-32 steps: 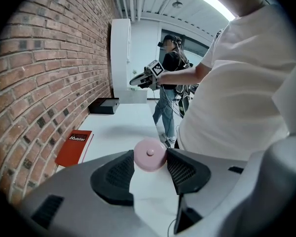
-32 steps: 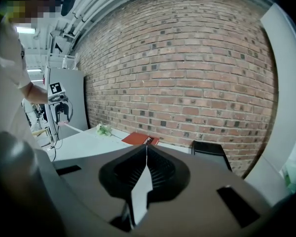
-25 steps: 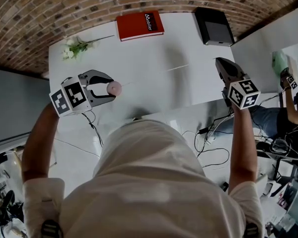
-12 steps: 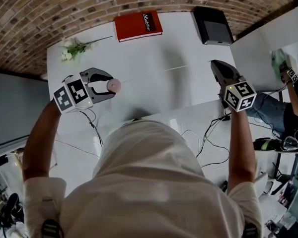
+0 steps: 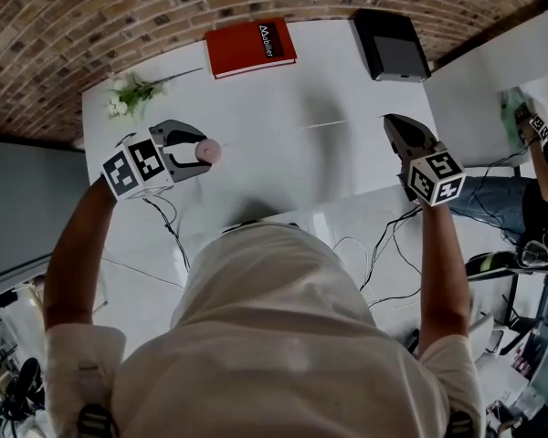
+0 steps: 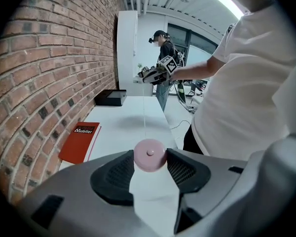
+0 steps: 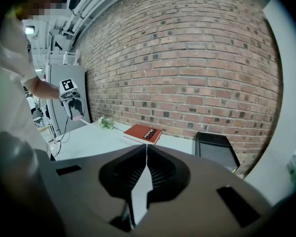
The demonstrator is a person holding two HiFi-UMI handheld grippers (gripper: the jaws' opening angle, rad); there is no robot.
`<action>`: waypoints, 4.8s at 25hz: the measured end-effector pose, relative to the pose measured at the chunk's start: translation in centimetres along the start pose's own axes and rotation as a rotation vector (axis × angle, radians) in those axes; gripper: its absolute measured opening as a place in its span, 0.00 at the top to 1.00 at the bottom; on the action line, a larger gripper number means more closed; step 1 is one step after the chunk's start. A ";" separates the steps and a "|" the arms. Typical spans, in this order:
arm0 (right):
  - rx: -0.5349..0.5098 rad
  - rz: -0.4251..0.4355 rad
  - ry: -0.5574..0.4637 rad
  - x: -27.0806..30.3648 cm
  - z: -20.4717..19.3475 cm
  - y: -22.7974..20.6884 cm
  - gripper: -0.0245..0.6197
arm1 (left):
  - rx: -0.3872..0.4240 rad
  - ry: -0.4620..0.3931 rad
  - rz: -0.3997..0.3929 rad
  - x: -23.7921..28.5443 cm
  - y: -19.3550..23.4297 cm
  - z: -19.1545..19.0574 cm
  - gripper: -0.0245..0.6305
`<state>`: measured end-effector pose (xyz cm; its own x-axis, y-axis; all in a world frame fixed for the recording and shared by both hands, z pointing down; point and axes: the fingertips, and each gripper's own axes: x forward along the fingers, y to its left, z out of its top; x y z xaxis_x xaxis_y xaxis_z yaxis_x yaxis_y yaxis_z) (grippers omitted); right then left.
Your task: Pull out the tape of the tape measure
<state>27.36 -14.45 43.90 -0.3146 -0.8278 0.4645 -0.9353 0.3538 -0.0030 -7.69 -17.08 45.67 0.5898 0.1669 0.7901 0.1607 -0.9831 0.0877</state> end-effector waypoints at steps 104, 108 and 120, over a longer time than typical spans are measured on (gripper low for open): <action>-0.036 0.007 0.303 16.7 -12.3 4.8 0.87 | -0.336 0.000 0.297 8.2 12.2 -15.4 0.61; -0.015 0.022 0.230 12.6 -11.0 7.5 0.87 | -0.440 -0.133 0.436 6.3 8.0 -11.9 0.73; 0.018 0.180 0.060 -3.1 -11.4 17.1 0.95 | -0.714 -0.484 0.603 6.8 -13.6 -0.9 0.97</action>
<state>14.22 -0.89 52.53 -0.4672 -0.7242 0.5073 -0.8678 0.4856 -0.1060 -6.56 -2.65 50.40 0.6956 -0.5069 0.5091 -0.6753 -0.7033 0.2223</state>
